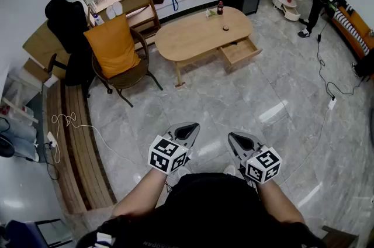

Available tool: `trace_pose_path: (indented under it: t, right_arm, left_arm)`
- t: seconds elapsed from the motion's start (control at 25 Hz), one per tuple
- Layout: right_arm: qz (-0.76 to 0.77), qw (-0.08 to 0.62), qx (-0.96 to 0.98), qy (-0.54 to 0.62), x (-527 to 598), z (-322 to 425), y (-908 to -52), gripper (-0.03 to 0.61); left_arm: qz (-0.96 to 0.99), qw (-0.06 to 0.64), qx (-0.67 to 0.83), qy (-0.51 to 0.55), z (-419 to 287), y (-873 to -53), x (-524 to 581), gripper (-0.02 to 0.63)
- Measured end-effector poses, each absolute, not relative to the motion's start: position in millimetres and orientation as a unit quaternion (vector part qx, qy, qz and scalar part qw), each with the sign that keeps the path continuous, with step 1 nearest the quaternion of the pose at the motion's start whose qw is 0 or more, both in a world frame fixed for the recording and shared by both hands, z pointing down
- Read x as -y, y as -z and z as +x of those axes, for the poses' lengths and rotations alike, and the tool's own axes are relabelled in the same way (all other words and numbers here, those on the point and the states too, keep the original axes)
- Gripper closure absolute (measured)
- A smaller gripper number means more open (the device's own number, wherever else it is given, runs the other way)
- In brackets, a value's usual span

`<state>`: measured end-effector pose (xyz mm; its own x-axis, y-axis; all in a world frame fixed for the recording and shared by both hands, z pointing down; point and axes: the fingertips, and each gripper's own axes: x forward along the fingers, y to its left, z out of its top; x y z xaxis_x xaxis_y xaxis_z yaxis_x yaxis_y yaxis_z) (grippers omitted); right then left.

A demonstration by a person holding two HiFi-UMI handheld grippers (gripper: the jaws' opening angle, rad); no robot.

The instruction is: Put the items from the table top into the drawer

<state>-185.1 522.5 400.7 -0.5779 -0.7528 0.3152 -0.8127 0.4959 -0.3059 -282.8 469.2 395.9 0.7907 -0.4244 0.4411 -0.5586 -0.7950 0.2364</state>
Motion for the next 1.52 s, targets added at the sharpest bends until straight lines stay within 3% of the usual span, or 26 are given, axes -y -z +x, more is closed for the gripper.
trace_pose_path:
  t: [0.6, 0.84, 1.52]
  right_arm:
    - [0.463, 0.058, 0.857, -0.218, -509, -248, -404, 0.575]
    - [0.459, 0.103, 0.853, -0.228, -510, -276, -423, 0.574]
    - [0.393, 0.078, 0.880, -0.256, -328, -223, -424, 0.574]
  left_arm:
    - [0.934, 0.183, 0.233, -0.200, -335, -409, -456, 0.609]
    - [0.930, 0.203, 0.220, -0.215, -353, -428, -452, 0.609]
    - [0.900, 0.207, 0.318, -0.217, -323, -425, -314, 0.609]
